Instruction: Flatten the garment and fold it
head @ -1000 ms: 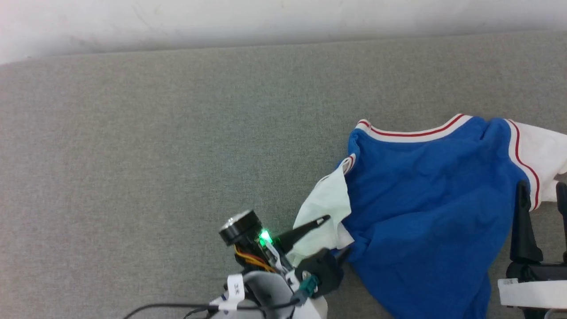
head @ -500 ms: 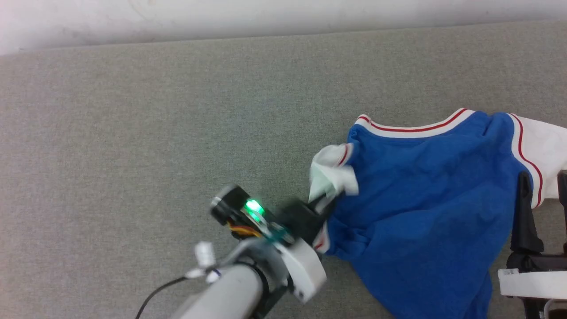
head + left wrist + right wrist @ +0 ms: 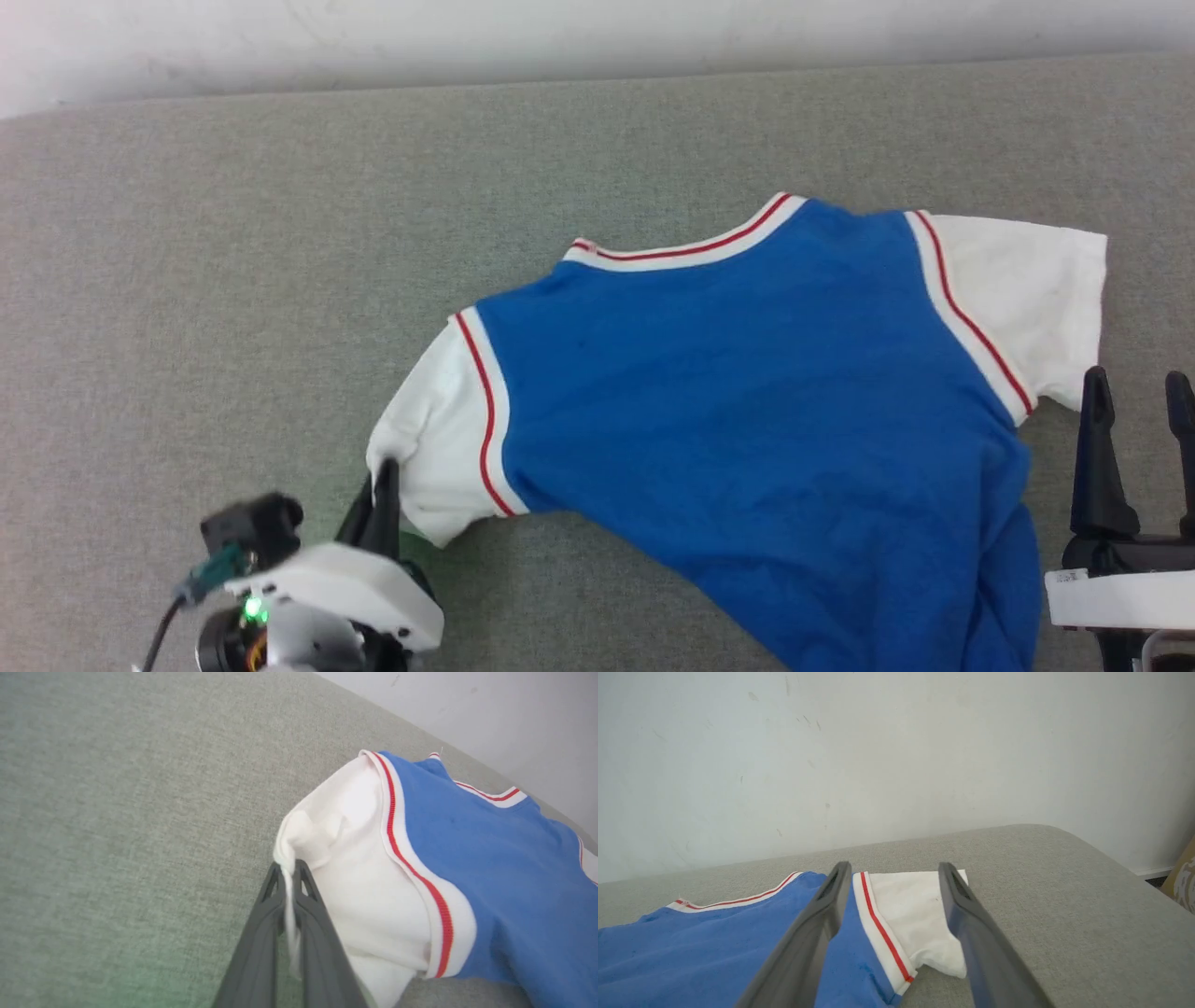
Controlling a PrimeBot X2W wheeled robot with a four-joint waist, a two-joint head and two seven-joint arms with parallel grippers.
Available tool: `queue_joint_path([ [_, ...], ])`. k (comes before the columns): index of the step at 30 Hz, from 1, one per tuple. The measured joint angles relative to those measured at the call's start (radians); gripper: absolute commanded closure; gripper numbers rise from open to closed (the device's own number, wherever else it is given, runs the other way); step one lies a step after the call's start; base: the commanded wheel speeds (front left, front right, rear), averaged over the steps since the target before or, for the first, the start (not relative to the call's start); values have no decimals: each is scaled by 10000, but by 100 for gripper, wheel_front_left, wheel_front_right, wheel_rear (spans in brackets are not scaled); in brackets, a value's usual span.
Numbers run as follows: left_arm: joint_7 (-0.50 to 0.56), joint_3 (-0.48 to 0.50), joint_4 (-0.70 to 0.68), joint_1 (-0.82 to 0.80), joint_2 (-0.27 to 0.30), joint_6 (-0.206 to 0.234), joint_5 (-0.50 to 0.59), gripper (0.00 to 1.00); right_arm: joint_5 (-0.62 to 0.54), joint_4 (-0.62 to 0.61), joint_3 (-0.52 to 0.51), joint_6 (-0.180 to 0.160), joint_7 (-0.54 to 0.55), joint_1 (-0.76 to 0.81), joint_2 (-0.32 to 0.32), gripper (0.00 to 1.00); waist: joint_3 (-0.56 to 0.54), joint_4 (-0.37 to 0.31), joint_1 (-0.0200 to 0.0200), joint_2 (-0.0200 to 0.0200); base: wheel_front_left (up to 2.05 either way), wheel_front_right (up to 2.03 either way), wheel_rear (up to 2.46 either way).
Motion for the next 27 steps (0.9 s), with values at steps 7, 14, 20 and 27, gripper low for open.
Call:
queue_joint_path([
  [7, -571, 174, -1252, 179, -42, -25, -29, 0, -6, 58, 104, 0, 86, 0, 4, 0, -91, 85, 0, 0, 0, 0, 0],
  [14, 499, 6, -3064, 53, 1628, 383, 1814, 0, -6, 58, 165, 0, 132, 2, -2, 0, -18, 122, 0, 0, 0, 0, 0],
  [20, 1768, -1210, -2157, -1177, 2282, -230, 2911, 0, -8, 109, 334, 0, 157, -97, 2, 0, 235, 79, 1, -1, 0, 0, 0],
  [27, 3020, -2006, -849, -1967, 2284, -686, 3133, 0, -6, 349, 412, 0, 144, -177, 2, 0, 358, -24, 0, 0, 0, 0, 0],
])
